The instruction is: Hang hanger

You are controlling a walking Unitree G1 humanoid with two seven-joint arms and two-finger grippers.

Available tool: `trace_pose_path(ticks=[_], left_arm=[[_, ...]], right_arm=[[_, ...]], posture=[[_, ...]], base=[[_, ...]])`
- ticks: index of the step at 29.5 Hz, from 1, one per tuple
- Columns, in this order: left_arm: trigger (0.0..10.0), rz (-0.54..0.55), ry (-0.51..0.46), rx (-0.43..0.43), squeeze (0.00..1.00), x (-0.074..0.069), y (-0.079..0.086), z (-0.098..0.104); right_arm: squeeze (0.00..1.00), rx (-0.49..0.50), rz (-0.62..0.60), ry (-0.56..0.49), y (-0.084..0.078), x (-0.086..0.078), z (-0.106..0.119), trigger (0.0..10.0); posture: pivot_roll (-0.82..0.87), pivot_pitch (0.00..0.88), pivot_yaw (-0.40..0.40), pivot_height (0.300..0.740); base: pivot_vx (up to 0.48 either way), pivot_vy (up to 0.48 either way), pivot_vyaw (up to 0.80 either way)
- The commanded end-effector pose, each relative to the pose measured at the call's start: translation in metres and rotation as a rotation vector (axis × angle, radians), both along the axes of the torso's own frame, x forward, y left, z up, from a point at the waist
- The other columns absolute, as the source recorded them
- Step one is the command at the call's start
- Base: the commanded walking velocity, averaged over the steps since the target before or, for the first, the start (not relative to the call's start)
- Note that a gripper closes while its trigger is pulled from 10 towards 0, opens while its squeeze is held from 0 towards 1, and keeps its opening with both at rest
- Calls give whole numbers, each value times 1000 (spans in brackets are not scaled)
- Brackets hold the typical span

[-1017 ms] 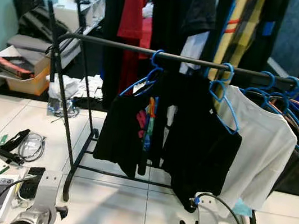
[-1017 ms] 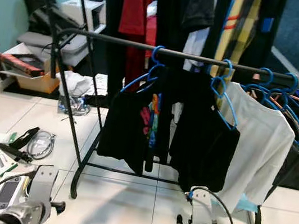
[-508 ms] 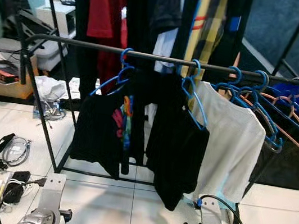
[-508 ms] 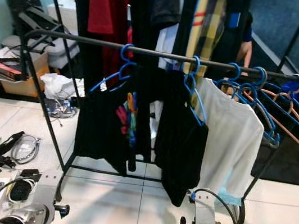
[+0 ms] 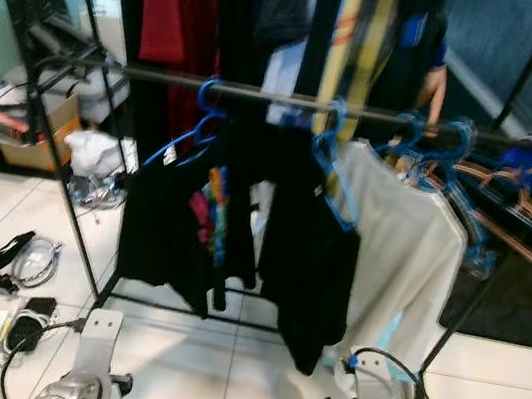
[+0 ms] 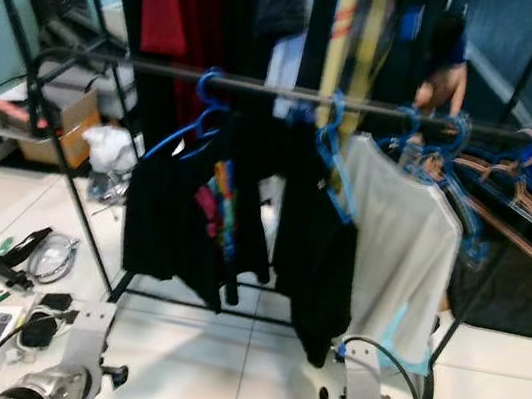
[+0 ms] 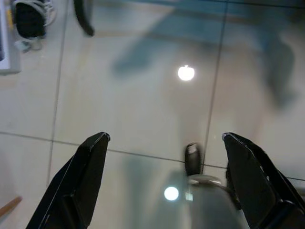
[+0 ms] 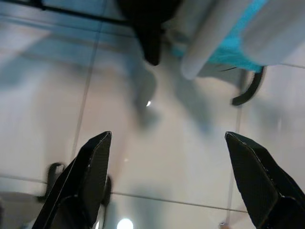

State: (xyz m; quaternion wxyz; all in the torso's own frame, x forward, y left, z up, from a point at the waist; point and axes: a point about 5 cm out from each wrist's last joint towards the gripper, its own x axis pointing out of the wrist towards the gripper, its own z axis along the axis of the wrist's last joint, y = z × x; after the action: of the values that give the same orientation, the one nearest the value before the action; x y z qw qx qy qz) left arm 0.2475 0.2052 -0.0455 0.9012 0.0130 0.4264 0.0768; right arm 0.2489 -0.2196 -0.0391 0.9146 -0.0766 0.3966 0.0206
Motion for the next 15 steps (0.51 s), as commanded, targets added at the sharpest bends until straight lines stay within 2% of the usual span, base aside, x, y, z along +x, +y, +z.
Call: trace_pose_path(ticks=[1,15], left_arm=[[10000,6,25,-2,0,-6,2,-4],[10000,10,-20,11,0,-1,4,0]], right_arm=[[0,5,14,12,4,-2,-3,10000],[0,4,22,-11,4,-2,-2,10000]], posture=[[-45,0,17,740],[-44,0,18,740]], base=[[0,0,0],[0,0,0]])
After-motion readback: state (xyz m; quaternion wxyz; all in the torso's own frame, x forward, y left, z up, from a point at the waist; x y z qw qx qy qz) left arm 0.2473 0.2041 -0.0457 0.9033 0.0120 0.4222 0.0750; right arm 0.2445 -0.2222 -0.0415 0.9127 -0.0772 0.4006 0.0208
